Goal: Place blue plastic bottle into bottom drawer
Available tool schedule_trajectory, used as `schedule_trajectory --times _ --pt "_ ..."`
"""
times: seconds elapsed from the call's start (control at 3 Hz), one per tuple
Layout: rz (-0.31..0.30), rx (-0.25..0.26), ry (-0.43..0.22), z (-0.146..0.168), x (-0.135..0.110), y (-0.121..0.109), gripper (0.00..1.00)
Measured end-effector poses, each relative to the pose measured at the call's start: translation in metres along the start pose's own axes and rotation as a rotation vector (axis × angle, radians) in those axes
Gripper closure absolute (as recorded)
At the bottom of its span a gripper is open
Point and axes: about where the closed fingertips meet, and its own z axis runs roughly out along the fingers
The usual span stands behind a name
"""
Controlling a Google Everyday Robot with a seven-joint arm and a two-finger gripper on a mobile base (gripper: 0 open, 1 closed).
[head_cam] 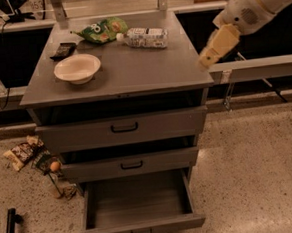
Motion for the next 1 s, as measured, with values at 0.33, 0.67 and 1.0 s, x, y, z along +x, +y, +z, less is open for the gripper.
schedule_trajectory --times 0.33,0.67,1.0 --pt "0.143 -0.029 -0.123 0.0698 -0.0453 -0.0632 0.00" --pt "0.127 -0.007 -0.139 0.0601 -0.0496 -0.0711 0.00" --pt "0.128 -0.011 -0.137 0.0620 -0.0491 -0.0703 0.00"
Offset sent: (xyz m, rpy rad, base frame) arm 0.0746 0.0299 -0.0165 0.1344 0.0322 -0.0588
